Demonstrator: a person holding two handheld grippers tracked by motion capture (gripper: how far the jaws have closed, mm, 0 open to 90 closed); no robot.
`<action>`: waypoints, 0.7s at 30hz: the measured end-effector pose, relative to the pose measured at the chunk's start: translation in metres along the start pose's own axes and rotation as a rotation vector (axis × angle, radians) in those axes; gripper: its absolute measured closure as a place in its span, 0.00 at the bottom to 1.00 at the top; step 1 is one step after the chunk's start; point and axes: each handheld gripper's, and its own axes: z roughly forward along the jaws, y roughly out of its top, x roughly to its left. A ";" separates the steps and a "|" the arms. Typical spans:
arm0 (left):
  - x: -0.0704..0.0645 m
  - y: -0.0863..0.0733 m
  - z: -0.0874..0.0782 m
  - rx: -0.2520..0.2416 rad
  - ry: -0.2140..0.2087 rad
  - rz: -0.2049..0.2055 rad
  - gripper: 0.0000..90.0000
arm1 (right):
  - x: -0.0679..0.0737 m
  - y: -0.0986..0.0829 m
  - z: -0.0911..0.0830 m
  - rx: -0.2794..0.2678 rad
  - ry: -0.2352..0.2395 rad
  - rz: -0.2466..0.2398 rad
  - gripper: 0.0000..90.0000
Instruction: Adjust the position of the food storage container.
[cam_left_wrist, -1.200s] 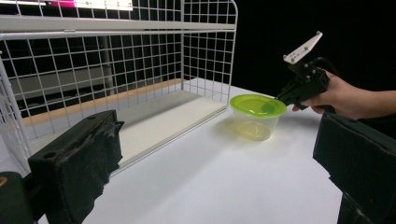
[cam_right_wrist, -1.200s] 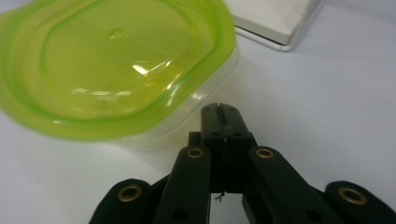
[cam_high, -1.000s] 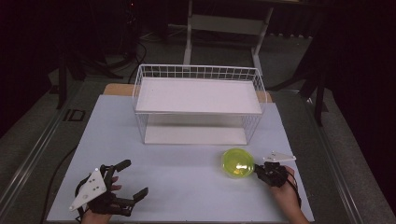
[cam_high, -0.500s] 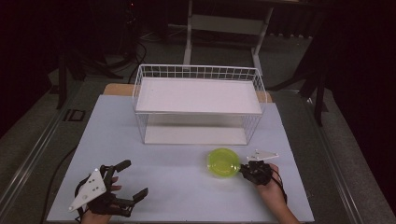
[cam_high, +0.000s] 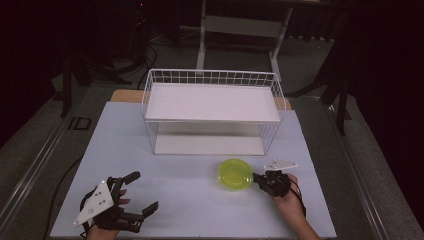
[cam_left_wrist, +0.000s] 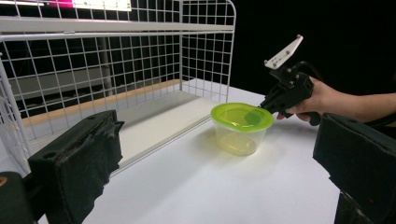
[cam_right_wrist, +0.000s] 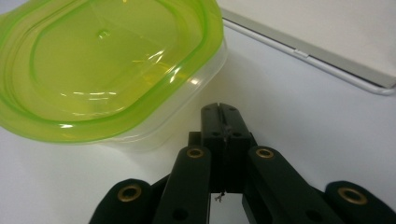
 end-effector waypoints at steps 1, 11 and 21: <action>0.000 0.000 0.000 0.000 0.000 0.000 0.02 | 0.001 0.000 0.002 0.004 0.003 -0.001 1.00; -0.001 0.000 -0.001 -0.004 0.001 0.000 0.02 | 0.019 0.007 0.015 0.013 0.047 -0.029 1.00; -0.001 0.000 -0.001 0.001 0.000 0.002 0.02 | 0.039 0.017 0.031 0.028 0.086 -0.056 1.00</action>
